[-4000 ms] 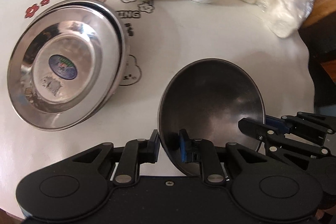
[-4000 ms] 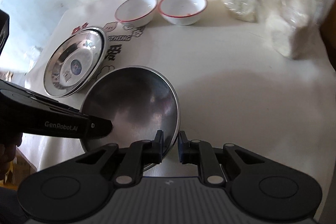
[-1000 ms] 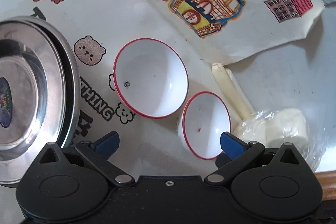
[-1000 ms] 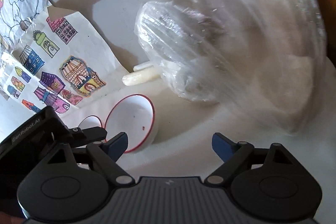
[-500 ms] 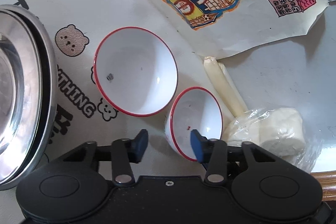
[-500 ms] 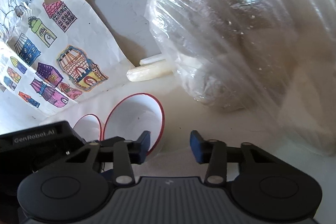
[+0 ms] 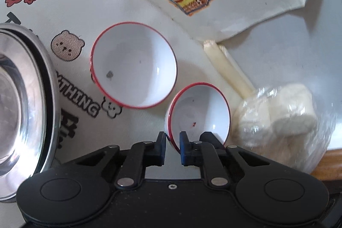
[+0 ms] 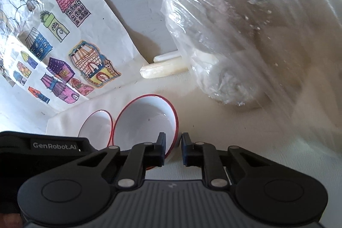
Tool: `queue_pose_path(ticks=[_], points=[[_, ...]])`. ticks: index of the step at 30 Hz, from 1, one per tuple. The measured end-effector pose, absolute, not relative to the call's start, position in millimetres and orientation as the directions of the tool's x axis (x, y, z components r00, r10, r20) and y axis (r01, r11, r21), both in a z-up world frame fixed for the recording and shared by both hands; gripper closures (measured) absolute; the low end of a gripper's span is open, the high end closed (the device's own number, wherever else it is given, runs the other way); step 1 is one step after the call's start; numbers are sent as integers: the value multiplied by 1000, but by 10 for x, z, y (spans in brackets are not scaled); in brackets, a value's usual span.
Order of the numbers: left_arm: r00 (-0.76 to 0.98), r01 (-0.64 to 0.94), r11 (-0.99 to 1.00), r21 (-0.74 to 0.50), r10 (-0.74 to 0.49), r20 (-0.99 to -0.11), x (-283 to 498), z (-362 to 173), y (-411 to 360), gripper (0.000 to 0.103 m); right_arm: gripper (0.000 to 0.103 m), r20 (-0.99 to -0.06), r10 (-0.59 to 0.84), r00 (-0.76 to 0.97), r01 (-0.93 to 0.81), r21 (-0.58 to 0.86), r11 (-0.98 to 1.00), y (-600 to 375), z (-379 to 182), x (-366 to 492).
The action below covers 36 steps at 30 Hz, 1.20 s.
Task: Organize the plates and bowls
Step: 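Close both grippers on the rim of the white bowl, then lift the white bowl with both grippers and lower it into the steel bowl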
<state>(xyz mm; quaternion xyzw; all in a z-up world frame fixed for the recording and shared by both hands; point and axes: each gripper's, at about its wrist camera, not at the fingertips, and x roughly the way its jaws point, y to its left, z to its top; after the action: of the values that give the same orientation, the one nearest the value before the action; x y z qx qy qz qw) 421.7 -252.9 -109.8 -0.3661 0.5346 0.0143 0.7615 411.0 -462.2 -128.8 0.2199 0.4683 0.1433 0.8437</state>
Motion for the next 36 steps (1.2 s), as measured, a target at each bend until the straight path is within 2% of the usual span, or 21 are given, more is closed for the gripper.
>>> queue_pose_path(ticks=[20, 36], points=[[395, -129, 866, -482, -401, -827, 3584, -412, -2705, 89, 88, -665, 450, 595, -47, 530, 846, -4921, -687, 3196], [337, -110, 860, -497, -439, -833, 3210, -412, -2423, 90, 87, -682, 446, 579, -49, 517, 855, -4737, -472, 2691]])
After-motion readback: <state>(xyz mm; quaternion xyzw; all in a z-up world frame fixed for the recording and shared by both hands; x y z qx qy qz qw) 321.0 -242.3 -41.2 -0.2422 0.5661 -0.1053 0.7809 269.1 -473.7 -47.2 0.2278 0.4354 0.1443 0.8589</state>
